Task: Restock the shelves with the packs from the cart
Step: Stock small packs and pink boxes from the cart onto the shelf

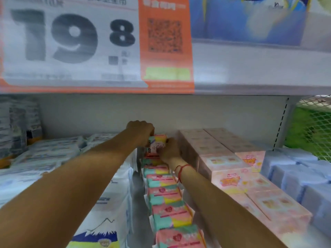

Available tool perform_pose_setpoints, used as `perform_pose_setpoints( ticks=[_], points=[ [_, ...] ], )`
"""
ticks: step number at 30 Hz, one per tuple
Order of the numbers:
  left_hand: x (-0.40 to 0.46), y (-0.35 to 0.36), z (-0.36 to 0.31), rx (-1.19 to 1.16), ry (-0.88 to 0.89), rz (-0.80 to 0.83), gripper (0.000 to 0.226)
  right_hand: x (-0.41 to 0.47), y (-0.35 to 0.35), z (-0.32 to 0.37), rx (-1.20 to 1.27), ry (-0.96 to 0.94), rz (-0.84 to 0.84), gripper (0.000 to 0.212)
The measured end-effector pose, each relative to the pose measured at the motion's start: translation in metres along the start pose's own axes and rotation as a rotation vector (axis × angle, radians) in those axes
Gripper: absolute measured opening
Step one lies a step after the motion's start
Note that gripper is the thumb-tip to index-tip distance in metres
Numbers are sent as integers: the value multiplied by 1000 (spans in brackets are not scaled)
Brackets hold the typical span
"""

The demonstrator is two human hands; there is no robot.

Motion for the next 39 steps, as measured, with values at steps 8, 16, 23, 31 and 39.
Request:
perform_pose_setpoints(
  ticks=[8,16,23,31,39],
  points=[
    [5,5,5,64,23,-60,35,2,-1,-4,-28,-18,-51,38],
    [6,1,-3,-5,117,-72,52,-25,-5,30,-626,-432,110,24],
    [12,1,-5,-17,124,-82,43,-20,7,47,-831,-569,86,26],
    [7,1,2,-94,72,-12,58,-19,3,37,-791,-508,135,28],
    [-27,-6,-6,-136,41,70,36,-39,-11,31,-859,-482,238,33]
  ],
)
Point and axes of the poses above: each hand's wrist, its own x-axis towards the middle knuckle, its own y-axis out of the palm, z = x × y, the point moved 8 cm from there along x, towards the middle knuckle, and after that the axes turned 7 degrees about -x, right-handed, at the moved point
